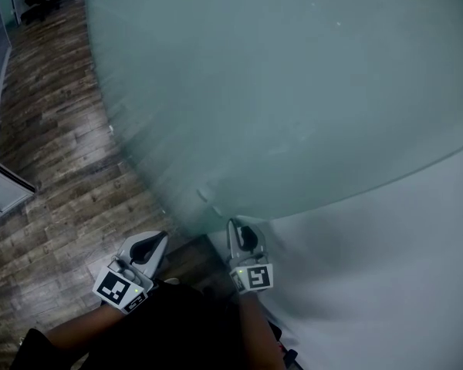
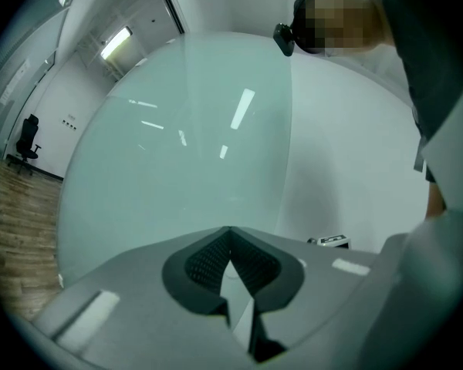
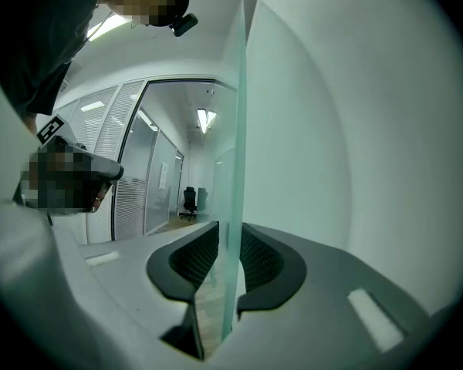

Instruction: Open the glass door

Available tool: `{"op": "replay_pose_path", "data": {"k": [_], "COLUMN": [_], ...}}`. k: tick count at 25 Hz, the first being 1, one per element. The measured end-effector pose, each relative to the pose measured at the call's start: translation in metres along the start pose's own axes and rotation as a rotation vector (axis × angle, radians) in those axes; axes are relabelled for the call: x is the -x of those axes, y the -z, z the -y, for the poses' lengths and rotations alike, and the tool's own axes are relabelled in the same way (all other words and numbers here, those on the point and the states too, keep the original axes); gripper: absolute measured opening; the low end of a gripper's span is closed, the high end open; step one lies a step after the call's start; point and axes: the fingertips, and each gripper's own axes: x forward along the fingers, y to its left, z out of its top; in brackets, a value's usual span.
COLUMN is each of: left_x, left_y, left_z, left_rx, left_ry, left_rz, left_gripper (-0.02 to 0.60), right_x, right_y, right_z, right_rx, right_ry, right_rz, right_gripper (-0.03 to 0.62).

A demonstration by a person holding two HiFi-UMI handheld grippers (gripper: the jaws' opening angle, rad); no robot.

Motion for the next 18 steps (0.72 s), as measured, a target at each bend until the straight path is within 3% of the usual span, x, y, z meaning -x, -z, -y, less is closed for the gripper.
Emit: {"op": "replay_pose_path", "data": {"k": [6, 8, 11, 14, 18], "left_x": [0.002, 0.003, 0.009, 0.012, 0.016], "left_y": [-0.001, -0.003, -0.007, -0.010, -0.019], "left_z": [0.001, 0.001, -0.003, -0.015, -0.032], "left_rx": [0.011, 0.014, 0.015, 0.019, 0.019], "left_ry": [-0.009, -0.019, -0.037, -0.052, -0.050], "left_rz": [-0.009, -0.007, 0.000, 0.006, 0.016], "left_gripper": [0.000, 0.000, 0.000, 0.000, 0.000], "right_x": [0.003, 0.003, 0.013, 0.025, 0.034], "right_y": [-0.002, -0.006, -0.014, -0.017, -0.018], "right_z": [-0.001, 0.002, 0.005, 0.006, -0.007], "right_rx": [0.003, -0.052, -0.125, -0.114, -0.141], "right_ry": [-0.011, -0.006, 0.064, 0.155, 0.190], "right_rz": [0.001, 0.003, 0.022, 0.010, 0.000], "right_gripper": [0.081, 0.081, 0.117, 0.121, 0.144]}}
